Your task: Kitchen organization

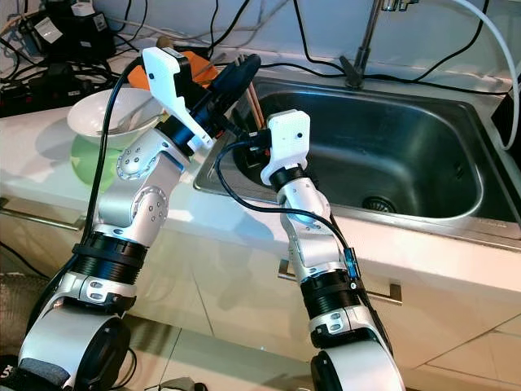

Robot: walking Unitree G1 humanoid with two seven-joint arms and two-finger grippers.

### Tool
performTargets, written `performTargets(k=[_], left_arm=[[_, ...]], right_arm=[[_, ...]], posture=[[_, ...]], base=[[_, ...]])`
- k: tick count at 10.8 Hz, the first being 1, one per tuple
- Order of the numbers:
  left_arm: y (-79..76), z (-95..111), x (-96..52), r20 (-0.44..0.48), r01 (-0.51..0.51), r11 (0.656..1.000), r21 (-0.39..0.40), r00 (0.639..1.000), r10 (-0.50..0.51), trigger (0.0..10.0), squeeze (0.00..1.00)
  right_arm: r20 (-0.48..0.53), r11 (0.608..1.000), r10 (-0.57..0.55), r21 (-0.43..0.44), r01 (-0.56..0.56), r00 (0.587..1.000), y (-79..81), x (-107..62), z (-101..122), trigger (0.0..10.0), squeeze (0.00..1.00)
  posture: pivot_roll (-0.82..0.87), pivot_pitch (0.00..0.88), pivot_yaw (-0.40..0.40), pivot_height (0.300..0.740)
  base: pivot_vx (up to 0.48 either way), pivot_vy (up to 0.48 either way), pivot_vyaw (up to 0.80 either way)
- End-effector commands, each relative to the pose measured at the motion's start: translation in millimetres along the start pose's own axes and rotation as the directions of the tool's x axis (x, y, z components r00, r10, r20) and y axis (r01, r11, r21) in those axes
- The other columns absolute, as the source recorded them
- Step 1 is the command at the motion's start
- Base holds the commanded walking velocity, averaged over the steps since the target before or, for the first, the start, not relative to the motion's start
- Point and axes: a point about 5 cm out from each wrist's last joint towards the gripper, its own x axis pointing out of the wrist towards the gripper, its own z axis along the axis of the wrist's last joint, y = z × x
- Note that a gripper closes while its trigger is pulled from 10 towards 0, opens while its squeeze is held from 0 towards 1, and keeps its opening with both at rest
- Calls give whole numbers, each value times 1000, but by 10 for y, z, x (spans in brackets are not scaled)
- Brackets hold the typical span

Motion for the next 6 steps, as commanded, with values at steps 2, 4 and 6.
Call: performTargets(k=[2, 4, 6], left_arm=[[-43, 36, 18, 3, 29, 999, 15, 1000, -29, 10000, 0], [-37, 39, 20, 2, 25, 999, 25, 1000, -25, 10000, 0], [-32, 40, 18, 1, 23, 999, 29, 1000, -23, 10000, 0]], right_arm=[[7, 1000, 2, -4, -2, 1000, 8, 48, 36, 0, 0], [4, 1000, -2, -9, 2, 1000, 1, 56, 31, 0, 0], [3, 1000, -6, -13, 6, 1000, -2, 57, 29, 0, 0]], posture=[[65, 19, 24, 740], [66, 19, 24, 740], [67, 21, 23, 740]], base=[[0, 0, 0], [0, 0, 0], [0, 0, 0]])
